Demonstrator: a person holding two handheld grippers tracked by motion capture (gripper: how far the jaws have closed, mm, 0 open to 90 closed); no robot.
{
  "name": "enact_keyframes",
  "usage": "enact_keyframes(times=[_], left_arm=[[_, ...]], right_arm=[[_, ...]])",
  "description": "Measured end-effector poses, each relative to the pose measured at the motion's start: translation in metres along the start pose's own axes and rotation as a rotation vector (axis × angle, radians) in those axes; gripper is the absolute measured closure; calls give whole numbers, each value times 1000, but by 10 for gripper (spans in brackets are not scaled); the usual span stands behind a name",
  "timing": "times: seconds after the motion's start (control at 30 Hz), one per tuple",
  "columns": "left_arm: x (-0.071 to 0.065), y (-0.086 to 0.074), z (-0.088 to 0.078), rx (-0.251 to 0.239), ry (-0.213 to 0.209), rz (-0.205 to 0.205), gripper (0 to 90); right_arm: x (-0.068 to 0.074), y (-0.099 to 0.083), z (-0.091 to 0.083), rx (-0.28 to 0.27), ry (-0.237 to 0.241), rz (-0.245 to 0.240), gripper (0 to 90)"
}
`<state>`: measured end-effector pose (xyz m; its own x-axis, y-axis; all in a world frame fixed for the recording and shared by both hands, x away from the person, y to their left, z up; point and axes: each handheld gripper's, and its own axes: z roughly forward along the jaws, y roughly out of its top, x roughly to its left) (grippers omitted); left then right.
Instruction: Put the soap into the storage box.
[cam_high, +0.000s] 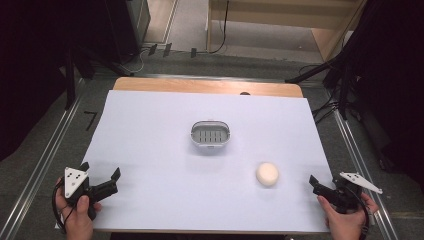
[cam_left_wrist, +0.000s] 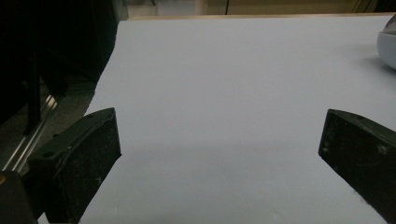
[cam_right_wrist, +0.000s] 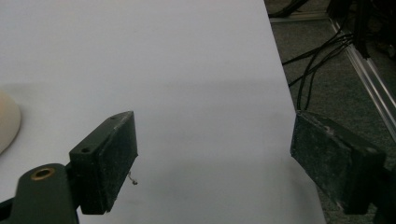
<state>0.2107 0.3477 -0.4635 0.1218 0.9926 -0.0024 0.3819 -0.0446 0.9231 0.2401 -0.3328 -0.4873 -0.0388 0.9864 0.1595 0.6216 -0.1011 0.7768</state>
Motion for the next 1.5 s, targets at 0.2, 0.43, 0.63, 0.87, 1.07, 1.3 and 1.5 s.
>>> enact_keyframes(times=[0.2,0.43,0.63,0.87,1.07,1.3,1.5], left_arm=[[0,0,0,1,4,-3,0],[0,0,0,3,2,-4,0],[0,0,0,3,2,-5,0],[1,0,0,2,2,-10,0],[1,0,0,5,4,-10,0],[1,0,0,5,3,-11,0],[1,0,0,5,2,-10,0]], right_arm=[[1,2,-1,-7,25,6,167],[11,4,-6,-48,103,-2,206],[19,6,-7,-62,126,-25,237],[36,6,-4,-19,155,-90,141],[45,6,-4,-10,177,-90,129],[49,6,-4,8,186,-91,131],[58,5,-3,31,179,-121,135]])
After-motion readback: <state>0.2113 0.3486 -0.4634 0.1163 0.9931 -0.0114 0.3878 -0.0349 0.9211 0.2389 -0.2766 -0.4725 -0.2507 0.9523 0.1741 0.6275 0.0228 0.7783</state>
